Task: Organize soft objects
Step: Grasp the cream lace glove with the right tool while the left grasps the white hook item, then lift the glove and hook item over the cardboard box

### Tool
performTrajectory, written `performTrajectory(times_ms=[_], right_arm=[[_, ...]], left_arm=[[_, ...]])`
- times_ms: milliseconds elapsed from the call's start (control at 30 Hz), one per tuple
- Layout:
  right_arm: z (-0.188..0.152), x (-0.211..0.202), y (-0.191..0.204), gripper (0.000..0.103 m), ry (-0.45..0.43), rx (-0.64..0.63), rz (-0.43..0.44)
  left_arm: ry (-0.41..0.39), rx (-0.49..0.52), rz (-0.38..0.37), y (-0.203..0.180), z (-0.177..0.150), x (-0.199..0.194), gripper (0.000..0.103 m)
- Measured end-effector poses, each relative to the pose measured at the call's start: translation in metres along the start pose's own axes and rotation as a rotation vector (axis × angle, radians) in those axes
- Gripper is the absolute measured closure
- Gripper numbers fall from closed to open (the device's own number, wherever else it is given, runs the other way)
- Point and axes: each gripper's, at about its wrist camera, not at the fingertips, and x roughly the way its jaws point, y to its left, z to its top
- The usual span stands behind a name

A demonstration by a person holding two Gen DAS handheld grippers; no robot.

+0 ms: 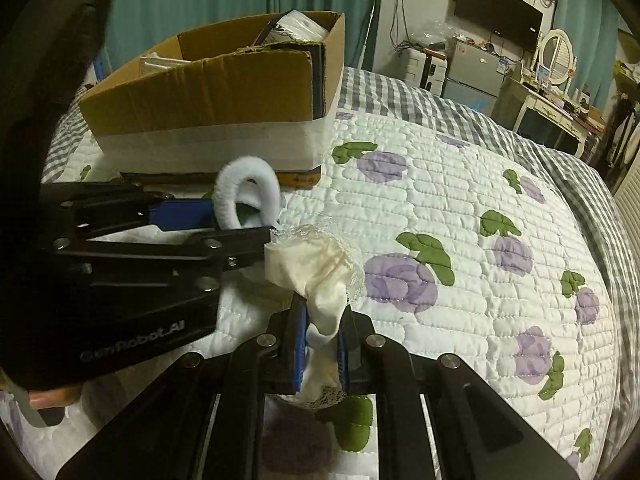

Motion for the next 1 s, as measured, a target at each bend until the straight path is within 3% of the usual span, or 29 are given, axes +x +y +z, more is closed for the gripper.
performTrajectory(times_ms=[433,700,1000], right_arm=[[0.012,-0.021,0.013,0.091,-0.058,-0.001,0.007],[0.023,-0.048,0.041,0.091,-0.122,-0.035,0.030],[0.033,-0.089,0.076,0.091,-0.191,-0.085,0.054]], left_arm=[[-0.057,-0.050,0.081,0.026,-0.002,-0.050,0.076],[-0.074,-0.103,0.166,0.047,-0.020,-0.086,0.076],[-0.153,-0.159,0.249,0.074,-0.037,-0.147,0.075]])
